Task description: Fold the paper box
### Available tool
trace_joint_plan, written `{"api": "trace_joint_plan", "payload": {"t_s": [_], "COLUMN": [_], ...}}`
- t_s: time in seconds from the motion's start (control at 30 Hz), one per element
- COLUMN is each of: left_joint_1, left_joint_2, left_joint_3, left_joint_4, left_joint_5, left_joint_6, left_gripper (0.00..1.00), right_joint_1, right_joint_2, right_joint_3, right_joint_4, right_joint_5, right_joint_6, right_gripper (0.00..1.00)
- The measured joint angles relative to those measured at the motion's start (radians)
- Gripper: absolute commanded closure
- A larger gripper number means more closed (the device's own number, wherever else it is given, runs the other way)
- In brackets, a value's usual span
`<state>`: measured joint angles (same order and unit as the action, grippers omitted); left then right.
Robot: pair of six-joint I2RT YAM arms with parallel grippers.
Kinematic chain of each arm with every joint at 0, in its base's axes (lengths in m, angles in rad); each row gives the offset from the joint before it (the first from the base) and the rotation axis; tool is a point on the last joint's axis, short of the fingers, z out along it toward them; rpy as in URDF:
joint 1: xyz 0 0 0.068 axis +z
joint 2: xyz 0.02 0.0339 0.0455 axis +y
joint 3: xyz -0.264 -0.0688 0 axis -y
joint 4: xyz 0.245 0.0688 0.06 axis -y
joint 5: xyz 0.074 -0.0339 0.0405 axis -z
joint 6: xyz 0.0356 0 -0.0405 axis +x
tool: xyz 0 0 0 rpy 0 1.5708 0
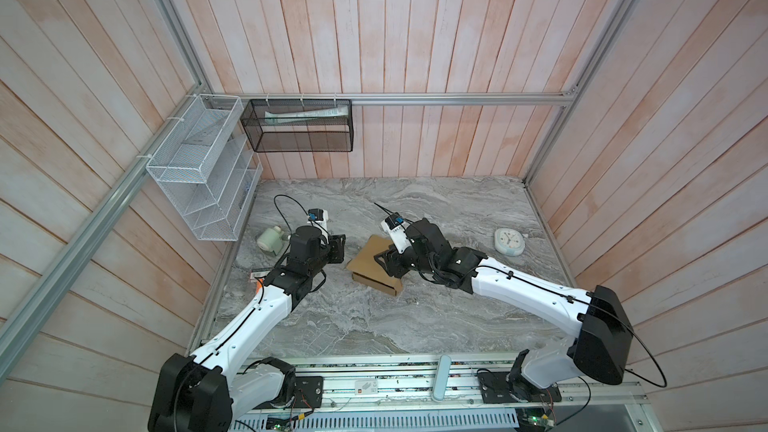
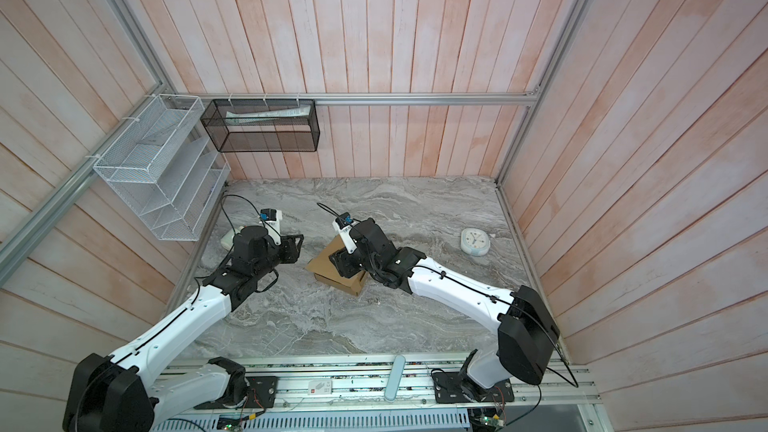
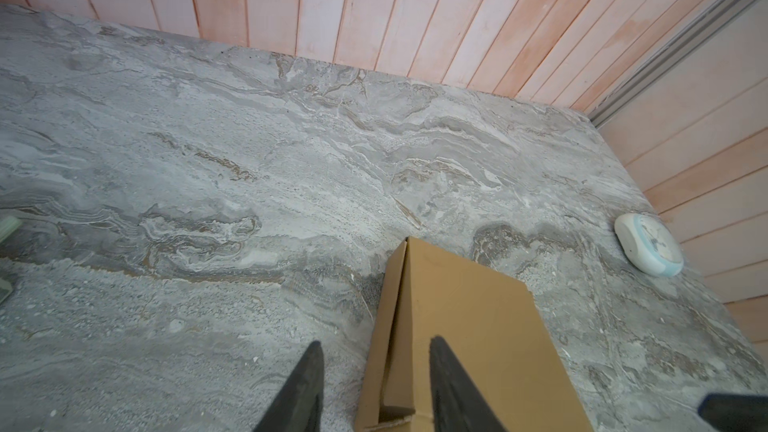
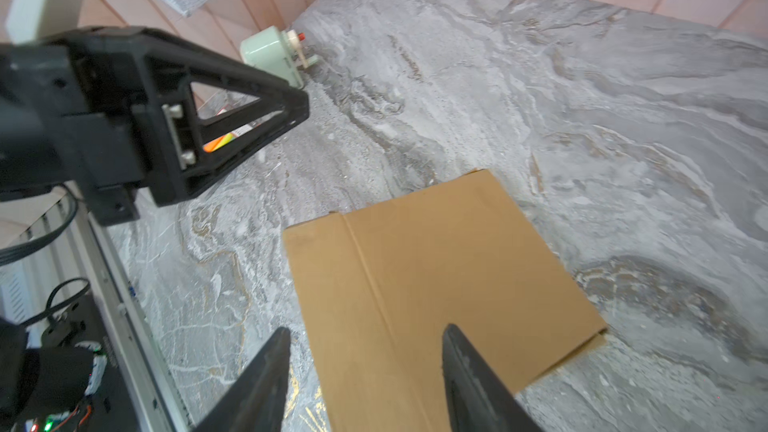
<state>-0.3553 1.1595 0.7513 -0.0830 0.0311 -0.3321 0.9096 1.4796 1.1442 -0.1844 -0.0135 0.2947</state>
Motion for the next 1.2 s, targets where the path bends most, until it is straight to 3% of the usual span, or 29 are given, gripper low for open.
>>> {"api": "trace_joint_plan", "payload": {"t_s": [0.23, 0.57, 0.63, 1.2], "left_joint_1": [0.006, 0.013, 0.013, 0.013], "left_joint_2": [0.119, 0.179, 0.188, 0.217], "left_joint_3": [0.086, 0.091, 0.091, 0.03], "left_joint_4": [-0.031, -0.042, -0.042, -0.027], "left_joint_5": [0.099, 0.181, 0.188, 0.224], "left_joint_6": [0.055, 0.085, 0.085, 0.077], "left_gripper": [0.57, 0.57, 0.57, 0.57], "right_joint_1": [-0.053, -0.114, -0.124, -0.148], "right_joint_2": [-0.1, -0.171, -0.171, -0.05], "right_joint_3": [-0.115, -0.311, -0.33, -0.331], "right_joint_4": [-0.002, 0.037, 0.053, 0.162], "right_joint_5": [0.07, 0.091, 0.09, 0.016], "right_joint_6": [0.198, 0.428, 0.459, 0.551], "right_gripper": [0.32, 0.2, 0.03, 0.02]}}
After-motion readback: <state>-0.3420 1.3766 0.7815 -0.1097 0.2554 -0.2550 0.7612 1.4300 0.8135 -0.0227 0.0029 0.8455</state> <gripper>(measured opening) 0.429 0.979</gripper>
